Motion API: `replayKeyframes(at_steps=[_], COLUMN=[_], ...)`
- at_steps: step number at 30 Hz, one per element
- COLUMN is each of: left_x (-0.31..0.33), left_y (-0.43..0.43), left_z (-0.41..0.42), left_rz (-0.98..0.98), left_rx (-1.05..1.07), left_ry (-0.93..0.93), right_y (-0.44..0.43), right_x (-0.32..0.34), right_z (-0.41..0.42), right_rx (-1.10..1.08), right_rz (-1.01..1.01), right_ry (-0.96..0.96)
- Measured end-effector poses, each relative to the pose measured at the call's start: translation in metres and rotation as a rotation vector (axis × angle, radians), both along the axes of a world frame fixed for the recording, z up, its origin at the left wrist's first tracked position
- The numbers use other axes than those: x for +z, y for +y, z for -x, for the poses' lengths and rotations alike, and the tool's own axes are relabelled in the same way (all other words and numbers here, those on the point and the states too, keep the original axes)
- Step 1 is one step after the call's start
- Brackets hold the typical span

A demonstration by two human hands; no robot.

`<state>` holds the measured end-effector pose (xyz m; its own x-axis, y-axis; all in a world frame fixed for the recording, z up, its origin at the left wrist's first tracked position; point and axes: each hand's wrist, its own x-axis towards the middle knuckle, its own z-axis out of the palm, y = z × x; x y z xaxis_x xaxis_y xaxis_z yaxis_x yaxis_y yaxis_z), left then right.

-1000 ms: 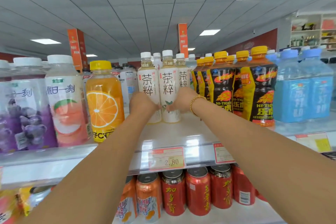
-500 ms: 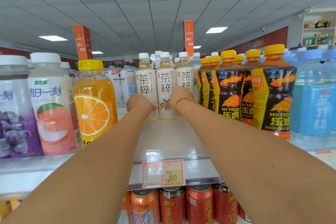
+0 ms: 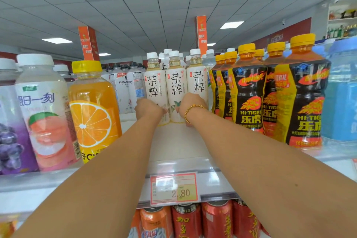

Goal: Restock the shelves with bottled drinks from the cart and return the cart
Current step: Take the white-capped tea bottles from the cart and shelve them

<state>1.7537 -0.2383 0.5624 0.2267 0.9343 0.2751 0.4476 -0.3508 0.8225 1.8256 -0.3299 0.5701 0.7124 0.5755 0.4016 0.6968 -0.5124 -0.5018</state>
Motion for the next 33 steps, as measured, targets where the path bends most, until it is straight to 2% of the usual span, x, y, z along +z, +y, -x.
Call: replayKeyframes(at_steps=[3,6,9,12,14,16,18,20,22,27,30,33], left_x=[-0.001,0.008,0.027,0.038,0.032,0.015,-0.009,-0.04,-0.075,-0.175,-0.241,-0.308], left_y=[-0.007,-0.028,-0.055,-0.092,-0.122,-0.161,-0.201,-0.234,-0.266,-0.351,-0.404,-0.46], left_z=[0.001,0.008,0.024,0.063,0.09,0.113,0.123,0.123,0.115,0.071,0.033,0.0], left_rz=[-0.005,-0.097,-0.096,-0.172,-0.347,-0.407,-0.375,-0.328,-0.284,-0.189,-0.035,0.091], left_rx=[0.001,0.016,-0.154,-0.231,-0.326,-0.471,-0.633,-0.792,-0.935,-1.259,-1.371,-1.439], left_ry=[0.044,0.25,0.319,0.157,-0.051,-0.338,-0.495,-0.524,-0.468,-0.171,0.007,0.19], right_y=[-0.003,-0.012,-0.035,-0.075,-0.119,-0.178,-0.24,-0.28,-0.316,-0.424,-0.497,-0.572], right_x=[-0.001,0.006,0.023,0.023,0.017,0.015,0.004,-0.029,-0.074,-0.182,-0.25,-0.314], right_z=[0.004,0.015,0.032,0.031,0.04,0.072,0.114,0.116,0.105,0.077,0.06,0.05], right_rx=[0.0,0.034,0.069,0.072,-0.005,-0.001,0.017,0.026,-0.082,-0.36,-0.539,-0.692], right_rz=[0.02,0.09,0.112,0.099,0.079,-0.089,-0.208,-0.242,-0.139,0.038,0.146,0.163], right_ry=[-0.006,-0.037,-0.2,-0.37,-0.466,-0.542,-0.58,-0.534,-0.392,-0.072,0.156,0.441])
